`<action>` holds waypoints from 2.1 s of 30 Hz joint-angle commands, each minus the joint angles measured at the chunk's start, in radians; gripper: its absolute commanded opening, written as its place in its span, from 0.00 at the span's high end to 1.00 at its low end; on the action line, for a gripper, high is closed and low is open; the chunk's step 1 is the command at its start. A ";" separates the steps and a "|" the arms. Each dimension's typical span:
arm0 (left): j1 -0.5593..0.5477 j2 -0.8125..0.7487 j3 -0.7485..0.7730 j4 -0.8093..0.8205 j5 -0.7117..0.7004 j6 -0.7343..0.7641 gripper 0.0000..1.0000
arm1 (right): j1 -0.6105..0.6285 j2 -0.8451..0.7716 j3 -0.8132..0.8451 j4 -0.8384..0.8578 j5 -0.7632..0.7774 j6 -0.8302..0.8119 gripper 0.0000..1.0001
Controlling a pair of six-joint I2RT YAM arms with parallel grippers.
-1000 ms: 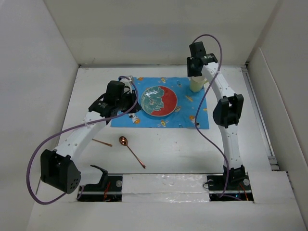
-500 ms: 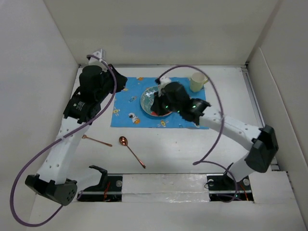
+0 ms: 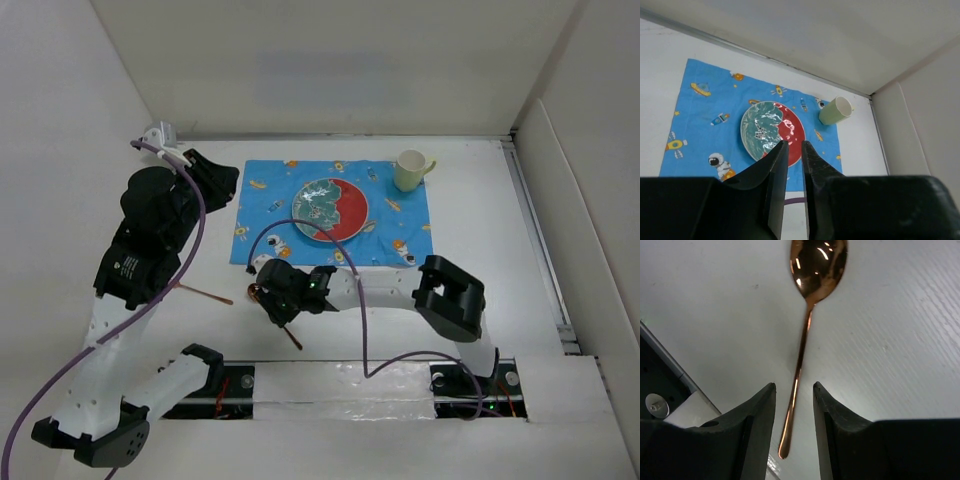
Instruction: Set the dinner table for one person
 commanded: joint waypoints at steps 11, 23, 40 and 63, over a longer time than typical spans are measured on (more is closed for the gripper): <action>0.002 -0.021 -0.026 -0.044 -0.024 0.004 0.82 | 0.075 0.189 0.201 -0.088 0.190 -0.080 0.59; 0.002 -0.019 -0.005 -0.047 -0.062 0.024 0.82 | 0.141 0.272 0.212 -0.182 0.468 -0.013 1.00; 0.002 0.071 -0.163 0.014 -0.108 -0.025 0.79 | -0.426 -0.232 -0.057 -0.088 0.384 -0.028 1.00; 0.333 0.091 -0.637 -0.105 0.011 -0.174 0.64 | -0.815 0.188 0.291 -0.165 0.204 -0.032 0.99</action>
